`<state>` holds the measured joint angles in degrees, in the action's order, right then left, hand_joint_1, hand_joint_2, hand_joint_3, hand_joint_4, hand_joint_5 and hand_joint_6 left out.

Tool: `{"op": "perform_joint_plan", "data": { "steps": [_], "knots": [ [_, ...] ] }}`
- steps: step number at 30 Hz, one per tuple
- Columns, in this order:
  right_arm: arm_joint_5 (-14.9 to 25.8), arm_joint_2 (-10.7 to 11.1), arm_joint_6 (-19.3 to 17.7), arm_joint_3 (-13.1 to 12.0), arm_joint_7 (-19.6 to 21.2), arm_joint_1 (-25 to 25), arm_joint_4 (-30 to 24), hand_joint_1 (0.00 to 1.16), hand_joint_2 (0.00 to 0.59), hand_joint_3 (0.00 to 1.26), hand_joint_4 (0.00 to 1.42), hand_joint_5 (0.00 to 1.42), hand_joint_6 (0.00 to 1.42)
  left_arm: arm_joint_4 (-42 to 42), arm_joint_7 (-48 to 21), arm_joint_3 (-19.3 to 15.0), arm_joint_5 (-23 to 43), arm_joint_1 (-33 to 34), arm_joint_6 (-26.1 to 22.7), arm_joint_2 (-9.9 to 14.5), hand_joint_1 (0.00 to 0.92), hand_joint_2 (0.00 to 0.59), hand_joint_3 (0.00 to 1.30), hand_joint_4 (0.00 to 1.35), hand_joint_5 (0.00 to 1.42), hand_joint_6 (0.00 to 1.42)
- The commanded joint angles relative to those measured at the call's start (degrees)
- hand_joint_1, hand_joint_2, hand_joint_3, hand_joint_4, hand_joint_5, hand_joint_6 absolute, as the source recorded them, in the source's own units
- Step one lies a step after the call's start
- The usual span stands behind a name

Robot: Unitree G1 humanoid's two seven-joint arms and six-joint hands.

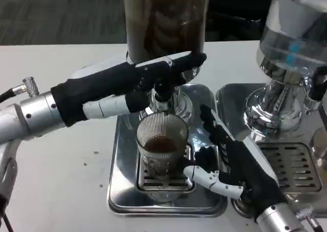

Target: Grasp the cup under the faucet to collect the drink, then remove the cup.

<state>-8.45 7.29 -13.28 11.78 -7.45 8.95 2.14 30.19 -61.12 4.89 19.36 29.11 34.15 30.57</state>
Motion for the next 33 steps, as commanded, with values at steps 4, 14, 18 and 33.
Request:
{"op": "perform_joint_plan", "data": {
  "steps": [4, 14, 18, 33],
  "knots": [
    [0.70, -0.55, -1.22, -0.14, -0.14, -0.73, 0.75, 0.69, 0.221, 0.00, 0.00, 0.00, 0.00, -0.01, -1.29, -3.06, 0.39, -0.59, -2.27, 0.10, 0.000, 0.048, 0.07, 0.00, 0.00, 0.00],
    [0.81, -0.72, -1.52, -0.26, -0.21, -1.52, 1.55, 0.68, 0.221, 0.00, 0.00, 0.00, 0.00, -4.20, -1.83, -6.87, 3.23, -1.59, -5.25, -0.37, 0.000, 0.045, 0.09, 0.00, 0.00, 0.00],
    [1.09, -0.61, -1.66, -0.32, -0.38, -2.06, 2.05, 0.68, 0.221, 0.00, 0.00, 0.00, 0.01, -7.39, -1.54, -8.99, 5.33, -2.86, -7.04, -0.67, 0.000, 0.053, 0.10, 0.00, 0.01, 0.00],
    [1.71, -0.49, -1.82, -0.39, -0.66, -2.54, 2.64, 0.68, 0.221, 0.00, 0.00, 0.00, 0.01, -20.64, -0.18, -17.39, 16.04, -9.62, -20.23, -0.75, 0.000, 0.054, 0.24, 0.09, 0.13, 0.12]
  ]
}}
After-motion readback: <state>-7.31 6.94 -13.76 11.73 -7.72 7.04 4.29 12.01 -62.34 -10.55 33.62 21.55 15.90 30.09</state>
